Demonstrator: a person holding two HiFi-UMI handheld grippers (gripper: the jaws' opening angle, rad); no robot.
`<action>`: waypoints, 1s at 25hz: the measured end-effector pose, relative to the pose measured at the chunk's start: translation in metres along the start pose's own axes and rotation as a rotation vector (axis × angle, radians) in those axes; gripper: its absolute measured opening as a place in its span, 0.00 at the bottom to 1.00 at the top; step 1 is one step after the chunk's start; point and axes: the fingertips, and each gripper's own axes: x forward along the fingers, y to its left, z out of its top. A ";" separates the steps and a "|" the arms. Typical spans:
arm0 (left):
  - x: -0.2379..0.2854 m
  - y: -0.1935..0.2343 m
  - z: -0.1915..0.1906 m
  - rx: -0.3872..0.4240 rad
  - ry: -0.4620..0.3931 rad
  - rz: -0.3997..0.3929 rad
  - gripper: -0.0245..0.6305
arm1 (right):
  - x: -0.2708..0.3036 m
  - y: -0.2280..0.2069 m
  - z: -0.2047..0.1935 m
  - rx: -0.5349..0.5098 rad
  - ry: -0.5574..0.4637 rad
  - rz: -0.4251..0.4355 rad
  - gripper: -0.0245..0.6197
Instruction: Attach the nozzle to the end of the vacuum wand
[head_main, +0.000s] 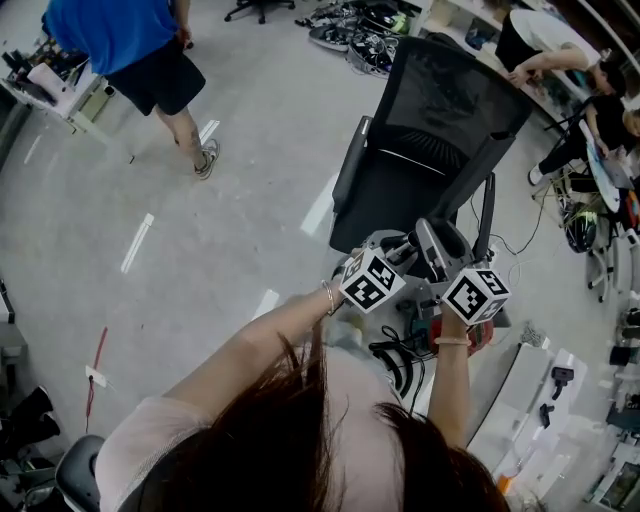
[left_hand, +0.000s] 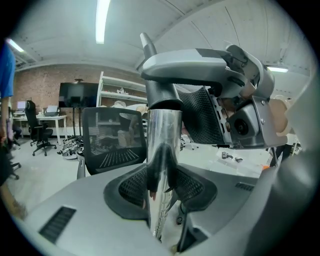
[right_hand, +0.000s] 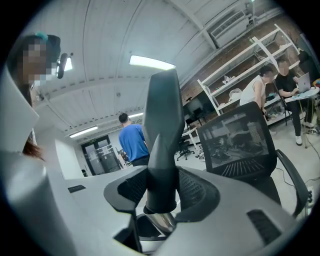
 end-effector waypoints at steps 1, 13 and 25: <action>0.000 -0.001 0.001 0.002 -0.001 -0.004 0.27 | -0.002 0.001 0.000 0.003 -0.004 0.006 0.32; 0.002 -0.018 0.000 0.031 -0.007 -0.065 0.27 | -0.018 0.010 -0.012 -0.067 -0.035 0.025 0.32; 0.004 -0.027 0.002 0.056 -0.006 -0.098 0.27 | -0.031 0.014 -0.012 -0.191 -0.078 -0.066 0.32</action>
